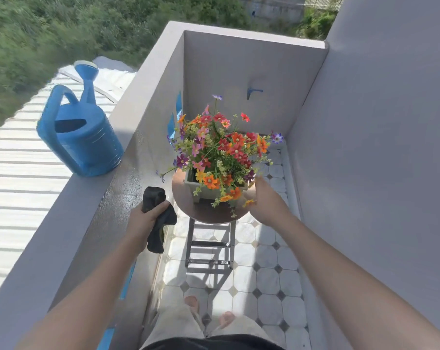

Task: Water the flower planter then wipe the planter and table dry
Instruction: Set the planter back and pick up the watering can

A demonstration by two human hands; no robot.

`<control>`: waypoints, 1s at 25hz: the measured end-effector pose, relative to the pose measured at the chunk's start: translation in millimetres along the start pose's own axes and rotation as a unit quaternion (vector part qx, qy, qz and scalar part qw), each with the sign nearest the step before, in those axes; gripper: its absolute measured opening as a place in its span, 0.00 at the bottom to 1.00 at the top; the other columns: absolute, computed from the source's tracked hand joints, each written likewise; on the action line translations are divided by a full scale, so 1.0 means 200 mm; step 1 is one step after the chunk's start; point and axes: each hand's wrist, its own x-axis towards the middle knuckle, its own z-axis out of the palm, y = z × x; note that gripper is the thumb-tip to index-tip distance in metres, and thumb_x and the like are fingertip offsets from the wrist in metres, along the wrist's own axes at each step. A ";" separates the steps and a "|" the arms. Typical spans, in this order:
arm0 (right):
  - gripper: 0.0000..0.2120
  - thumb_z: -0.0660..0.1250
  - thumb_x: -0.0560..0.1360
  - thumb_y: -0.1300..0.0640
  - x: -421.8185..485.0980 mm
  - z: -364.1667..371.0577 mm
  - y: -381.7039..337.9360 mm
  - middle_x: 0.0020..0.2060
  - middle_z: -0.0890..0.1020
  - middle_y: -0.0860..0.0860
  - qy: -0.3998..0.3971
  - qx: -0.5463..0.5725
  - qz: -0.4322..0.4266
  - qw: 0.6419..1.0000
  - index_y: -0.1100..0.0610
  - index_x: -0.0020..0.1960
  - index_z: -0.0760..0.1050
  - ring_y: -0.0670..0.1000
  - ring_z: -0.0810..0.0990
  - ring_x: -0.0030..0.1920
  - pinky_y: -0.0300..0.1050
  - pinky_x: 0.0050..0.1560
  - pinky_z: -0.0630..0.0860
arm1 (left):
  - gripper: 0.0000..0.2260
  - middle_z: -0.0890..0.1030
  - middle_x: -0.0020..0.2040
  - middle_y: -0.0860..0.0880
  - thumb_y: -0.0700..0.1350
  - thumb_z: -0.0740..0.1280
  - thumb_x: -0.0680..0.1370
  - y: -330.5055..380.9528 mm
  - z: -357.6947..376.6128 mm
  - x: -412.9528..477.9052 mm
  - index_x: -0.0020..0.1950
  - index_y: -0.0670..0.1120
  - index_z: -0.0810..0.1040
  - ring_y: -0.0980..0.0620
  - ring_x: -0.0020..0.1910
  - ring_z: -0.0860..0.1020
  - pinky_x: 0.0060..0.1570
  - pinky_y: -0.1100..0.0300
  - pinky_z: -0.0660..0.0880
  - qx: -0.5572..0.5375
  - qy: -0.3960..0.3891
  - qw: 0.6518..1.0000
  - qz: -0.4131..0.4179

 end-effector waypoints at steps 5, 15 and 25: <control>0.30 0.59 0.74 0.65 -0.08 -0.23 -0.19 0.74 0.61 0.54 0.118 -0.037 -0.119 0.985 0.59 0.74 0.55 0.53 0.59 0.74 0.48 0.71 0.61 | 0.26 0.81 0.55 0.39 0.47 0.77 0.65 0.22 -0.04 -0.18 0.61 0.44 0.74 0.40 0.52 0.80 0.52 0.48 0.77 -0.073 -0.012 0.997 0.011; 0.30 0.63 0.76 0.48 0.10 -0.38 -0.81 0.71 0.66 0.52 -0.166 0.198 -0.265 0.929 0.51 0.74 0.56 0.52 0.68 0.68 0.49 0.65 0.69 | 0.40 0.80 0.50 0.38 0.41 0.80 0.53 0.75 -0.13 -0.38 0.62 0.35 0.70 0.43 0.46 0.80 0.41 0.53 0.79 -0.111 -0.288 0.951 0.032; 0.19 0.69 0.73 0.56 0.26 -0.34 -1.06 0.57 0.78 0.54 -0.180 0.388 -0.225 0.876 0.54 0.63 0.73 0.53 0.76 0.57 0.44 0.54 0.77 | 0.28 0.77 0.57 0.34 0.44 0.71 0.65 0.94 -0.23 -0.37 0.64 0.40 0.71 0.37 0.54 0.76 0.56 0.46 0.73 -0.026 -0.234 0.971 0.028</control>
